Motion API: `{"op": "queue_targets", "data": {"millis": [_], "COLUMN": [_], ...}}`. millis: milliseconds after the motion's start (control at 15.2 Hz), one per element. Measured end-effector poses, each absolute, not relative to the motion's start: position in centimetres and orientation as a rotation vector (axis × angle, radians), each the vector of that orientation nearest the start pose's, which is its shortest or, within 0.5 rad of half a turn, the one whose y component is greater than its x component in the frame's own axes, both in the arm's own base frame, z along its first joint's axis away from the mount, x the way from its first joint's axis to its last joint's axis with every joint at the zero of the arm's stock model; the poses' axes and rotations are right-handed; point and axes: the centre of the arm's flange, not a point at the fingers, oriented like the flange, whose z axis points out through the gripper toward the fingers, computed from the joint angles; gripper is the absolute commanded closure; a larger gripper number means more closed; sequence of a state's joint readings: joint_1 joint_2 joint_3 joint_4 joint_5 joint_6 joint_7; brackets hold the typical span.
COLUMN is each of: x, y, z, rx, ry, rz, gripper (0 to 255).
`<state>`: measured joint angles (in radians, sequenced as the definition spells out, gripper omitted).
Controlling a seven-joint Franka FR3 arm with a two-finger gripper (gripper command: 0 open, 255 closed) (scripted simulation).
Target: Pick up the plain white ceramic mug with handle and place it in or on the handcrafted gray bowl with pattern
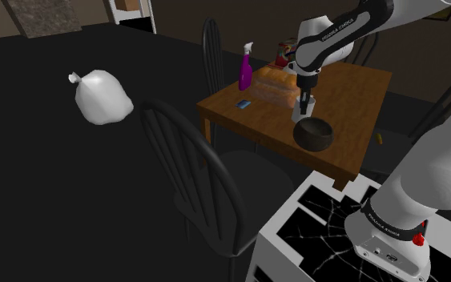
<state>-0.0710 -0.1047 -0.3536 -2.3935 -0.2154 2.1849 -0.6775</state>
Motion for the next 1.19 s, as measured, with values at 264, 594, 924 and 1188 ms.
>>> {"op": "queue_targets", "data": {"millis": [264,594,924,1188], "x": [42.5,42.6,42.5,42.5], "y": [-20.1,-20.1,-20.1,-20.1], "z": [35.4,37.9,40.5,42.7], "rx": [-3.128,-3.128,-3.128,-3.128], "ry": [-0.619,-0.619,-0.619,-0.618], "rz": [0.257,0.257,0.257,0.257], "gripper": [255,255,255,255]}}
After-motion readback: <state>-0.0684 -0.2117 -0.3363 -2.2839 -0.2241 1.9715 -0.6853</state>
